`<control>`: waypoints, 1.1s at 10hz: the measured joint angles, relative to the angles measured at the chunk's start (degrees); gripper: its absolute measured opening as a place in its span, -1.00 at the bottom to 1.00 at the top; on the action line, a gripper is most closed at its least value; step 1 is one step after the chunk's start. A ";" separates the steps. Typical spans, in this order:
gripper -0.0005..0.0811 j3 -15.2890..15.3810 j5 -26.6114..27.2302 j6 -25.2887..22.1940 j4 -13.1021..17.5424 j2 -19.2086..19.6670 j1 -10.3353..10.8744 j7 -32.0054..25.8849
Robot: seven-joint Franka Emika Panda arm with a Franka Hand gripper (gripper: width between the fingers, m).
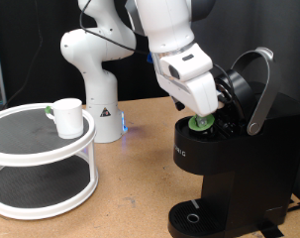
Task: Make a cup of coffee with the keurig machine
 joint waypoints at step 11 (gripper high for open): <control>0.99 -3.27 11.69 7.63 -5.35 -5.17 -0.26 -10.40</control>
